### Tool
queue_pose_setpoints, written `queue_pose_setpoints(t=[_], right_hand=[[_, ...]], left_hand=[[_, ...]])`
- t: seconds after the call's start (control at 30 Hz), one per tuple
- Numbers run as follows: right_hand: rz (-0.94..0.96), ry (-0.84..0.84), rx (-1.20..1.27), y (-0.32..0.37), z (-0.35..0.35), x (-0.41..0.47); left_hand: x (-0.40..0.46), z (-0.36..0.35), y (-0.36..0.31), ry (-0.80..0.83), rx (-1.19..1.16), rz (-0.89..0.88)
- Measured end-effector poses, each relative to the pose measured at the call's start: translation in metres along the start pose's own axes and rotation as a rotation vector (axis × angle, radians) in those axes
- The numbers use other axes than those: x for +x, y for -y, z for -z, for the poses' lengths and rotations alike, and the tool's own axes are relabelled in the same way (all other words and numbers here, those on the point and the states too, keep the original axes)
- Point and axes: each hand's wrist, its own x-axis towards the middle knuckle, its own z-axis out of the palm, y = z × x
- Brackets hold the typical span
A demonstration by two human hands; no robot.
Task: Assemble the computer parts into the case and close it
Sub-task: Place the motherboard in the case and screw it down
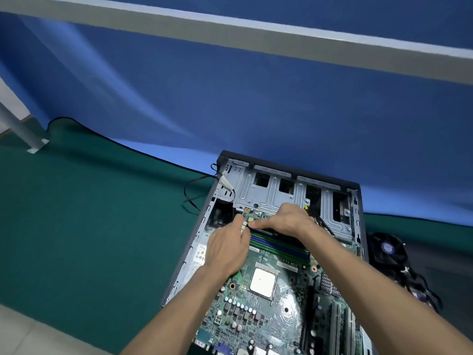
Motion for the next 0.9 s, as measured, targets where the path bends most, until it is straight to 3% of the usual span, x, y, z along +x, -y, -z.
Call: queue_pose_setpoints(t=[0.1,0.2,0.3,0.43,0.53,0.7,0.8,0.9], right_hand=[[0.039,-0.084,-0.141,0.005,0.004,-0.010],[0.159,-0.361,-0.371,0.011,0.004,-0.030],[0.263,-0.506,-0.313,0.004,0.000,-0.052],[0.206,-0.601,-0.175,-0.039,-0.005,-0.076],[0.083,-0.606,-0.096,-0.076,-0.007,-0.094],[-0.094,-0.487,-0.130,-0.113,-0.013,-0.117],[-0.130,-0.409,-0.092,-0.119,-0.020,-0.122],[-0.147,-0.382,0.013,-0.118,-0.027,-0.121]], left_hand=[[0.000,0.001,0.000,-0.001,0.002,0.021],[0.001,0.002,0.000,0.005,-0.043,0.067],[0.001,0.002,0.002,-0.003,-0.118,0.111],[-0.002,0.003,0.006,-0.025,-0.146,0.147],[-0.008,0.002,0.011,-0.049,-0.050,0.145],[-0.004,0.008,0.002,0.054,0.072,0.179],[-0.003,0.015,-0.006,0.101,-0.052,0.223],[-0.006,0.026,-0.013,0.021,-0.306,0.243]])
